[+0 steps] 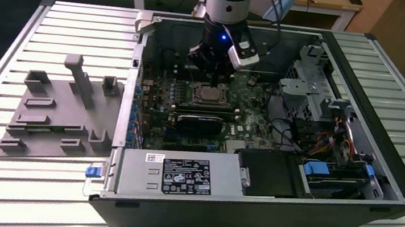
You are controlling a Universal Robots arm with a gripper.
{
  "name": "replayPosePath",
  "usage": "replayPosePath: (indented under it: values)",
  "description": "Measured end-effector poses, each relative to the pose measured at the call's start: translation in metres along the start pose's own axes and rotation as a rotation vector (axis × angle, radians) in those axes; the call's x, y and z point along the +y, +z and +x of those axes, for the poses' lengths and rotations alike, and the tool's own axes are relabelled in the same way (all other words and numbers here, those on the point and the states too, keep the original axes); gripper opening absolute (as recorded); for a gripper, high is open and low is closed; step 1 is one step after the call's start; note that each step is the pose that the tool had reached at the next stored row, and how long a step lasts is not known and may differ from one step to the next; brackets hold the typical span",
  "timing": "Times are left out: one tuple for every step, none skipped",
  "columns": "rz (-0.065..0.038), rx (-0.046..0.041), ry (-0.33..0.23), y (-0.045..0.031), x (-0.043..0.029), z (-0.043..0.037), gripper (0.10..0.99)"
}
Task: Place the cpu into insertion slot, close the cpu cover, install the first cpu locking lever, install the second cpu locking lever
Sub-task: 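Close the cpu cover, then install the first cpu locking lever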
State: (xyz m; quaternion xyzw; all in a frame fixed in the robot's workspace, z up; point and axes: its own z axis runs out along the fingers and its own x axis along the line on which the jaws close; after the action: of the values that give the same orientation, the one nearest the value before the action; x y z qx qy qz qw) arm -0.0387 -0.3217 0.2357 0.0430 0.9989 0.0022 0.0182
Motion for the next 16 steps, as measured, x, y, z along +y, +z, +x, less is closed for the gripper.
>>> replayPosePath:
  values:
    - [0.0,-0.0006,0.0,-0.0002,0.0,0.0001,0.102]
    - [0.0,-0.0011,0.0,-0.0004,0.0,0.0001,0.102]
    - [0.0,-0.0015,0.0,-0.0007,0.0,0.0002,0.102]
    - [0.0,-0.0021,0.0,-0.0009,0.0,0.0003,0.102]
    - [0.0,-0.0026,0.0,-0.0011,0.0,0.0003,0.102]
    - [0.0,-0.0031,0.0,-0.0014,0.0,0.0004,0.102]
    - [0.0,-0.0037,0.0,-0.0016,0.0,0.0005,0.102]
    - [0.0,-0.0042,0.0,-0.0018,0.0,0.0005,0.102]
    - [0.0,-0.0047,0.0,-0.002,0.0,0.0006,0.102]
    - [0.0,-0.0053,0.0,-0.0023,-0.0001,0.0007,0.102]
    - [0.0,-0.0058,0.0,-0.0025,-0.0001,0.0007,0.102]
    - [-0.001,-0.0064,0.0,-0.0027,0.0,0.0008,0.102]
    - [-0.001,-0.0069,0.0,-0.003,-0.0001,0.0009,0.102]
    - [-0.001,-0.0074,0.0,-0.0032,-0.0001,0.0009,0.102]
    - [-0.001,-0.0079,0.0,-0.0034,-0.0001,0.001,0.102]
    - [-0.001,-0.0085,0.0,-0.0036,-0.0001,0.0011,0.102]
